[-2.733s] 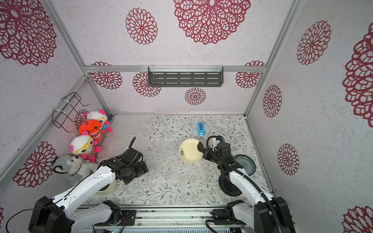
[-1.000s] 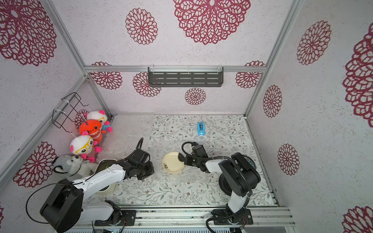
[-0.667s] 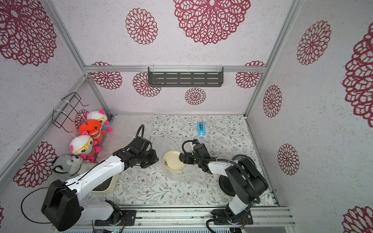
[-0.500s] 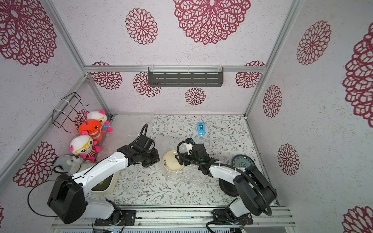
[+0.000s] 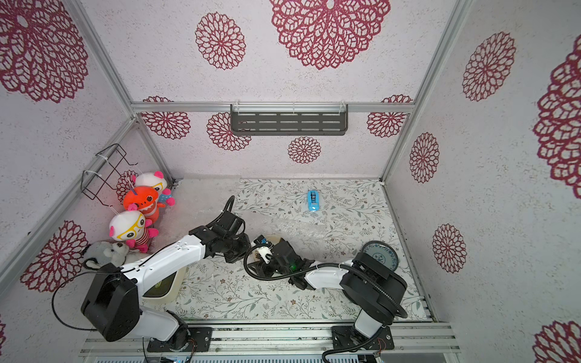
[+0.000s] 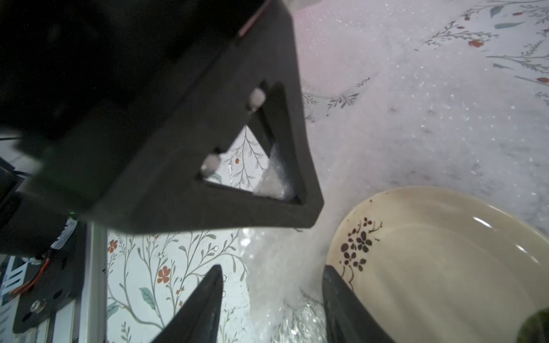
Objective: Wrap dinner plates in bubble wrap
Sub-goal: Wrap the plate in the bubble wrap.
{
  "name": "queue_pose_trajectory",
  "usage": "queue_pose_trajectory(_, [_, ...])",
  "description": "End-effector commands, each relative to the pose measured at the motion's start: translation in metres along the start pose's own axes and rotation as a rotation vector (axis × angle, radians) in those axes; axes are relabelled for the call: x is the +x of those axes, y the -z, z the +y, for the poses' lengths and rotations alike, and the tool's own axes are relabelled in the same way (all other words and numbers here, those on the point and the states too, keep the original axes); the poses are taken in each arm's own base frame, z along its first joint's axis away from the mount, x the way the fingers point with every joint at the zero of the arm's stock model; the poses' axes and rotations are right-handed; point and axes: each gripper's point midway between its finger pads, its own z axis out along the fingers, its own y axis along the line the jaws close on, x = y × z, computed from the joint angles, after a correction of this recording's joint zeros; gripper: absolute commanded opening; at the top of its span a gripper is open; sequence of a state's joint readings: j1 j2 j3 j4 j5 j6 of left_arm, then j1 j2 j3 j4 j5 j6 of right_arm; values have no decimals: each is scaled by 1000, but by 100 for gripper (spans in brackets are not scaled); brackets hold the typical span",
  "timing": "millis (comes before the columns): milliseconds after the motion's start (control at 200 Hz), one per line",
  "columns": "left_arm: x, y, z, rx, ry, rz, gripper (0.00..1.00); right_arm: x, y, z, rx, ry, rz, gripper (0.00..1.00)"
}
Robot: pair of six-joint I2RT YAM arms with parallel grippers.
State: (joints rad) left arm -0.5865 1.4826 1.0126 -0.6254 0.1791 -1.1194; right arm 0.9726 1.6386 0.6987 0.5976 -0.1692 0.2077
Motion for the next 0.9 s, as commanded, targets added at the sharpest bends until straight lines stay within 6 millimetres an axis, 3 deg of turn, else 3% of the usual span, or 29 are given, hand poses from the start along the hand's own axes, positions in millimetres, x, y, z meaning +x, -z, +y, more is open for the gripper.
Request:
queue_pose_trajectory(0, [2, -4, -12, 52, 14, 12, 0, -37, 0, -4, 53, 2, -129, 36])
queue_pose_trajectory(65, [4, -4, -13, 64, 9, 20, 3, -40, 2, -8, 63, -38, -139, 25])
queue_pose_trajectory(150, [4, 0, -16, 75, -17, 19, 12, -35, 9, -22, 91, -118, -133, 0])
queue_pose_trajectory(255, [1, 10, -24, 110, -78, 4, 28, -20, 21, -41, 102, -219, -119, 0])
queue_pose_trajectory(350, [-7, 20, -25, 96, -145, -38, 67, -6, 25, -61, 112, -343, -91, 0])
queue_pose_trajectory(395, [-13, 25, -21, 66, -180, -62, 74, -1, 25, -72, 123, -416, -80, 0])
queue_pose_trajectory(470, [-17, 28, -22, 54, -258, -86, 74, 5, 23, -87, 124, -530, -69, 0])
queue_pose_trajectory(595, [-10, 12, -36, 120, -349, -23, 64, 11, 17, -102, 108, -666, -73, 0])
queue_pose_trajectory(736, [-3, -20, -51, 141, -400, 81, 46, 19, 13, -117, 116, -774, -79, 0])
queue_pose_trajectory(891, [-9, -59, -74, 166, -421, 148, 41, 24, 13, -126, 119, -837, -91, 0])
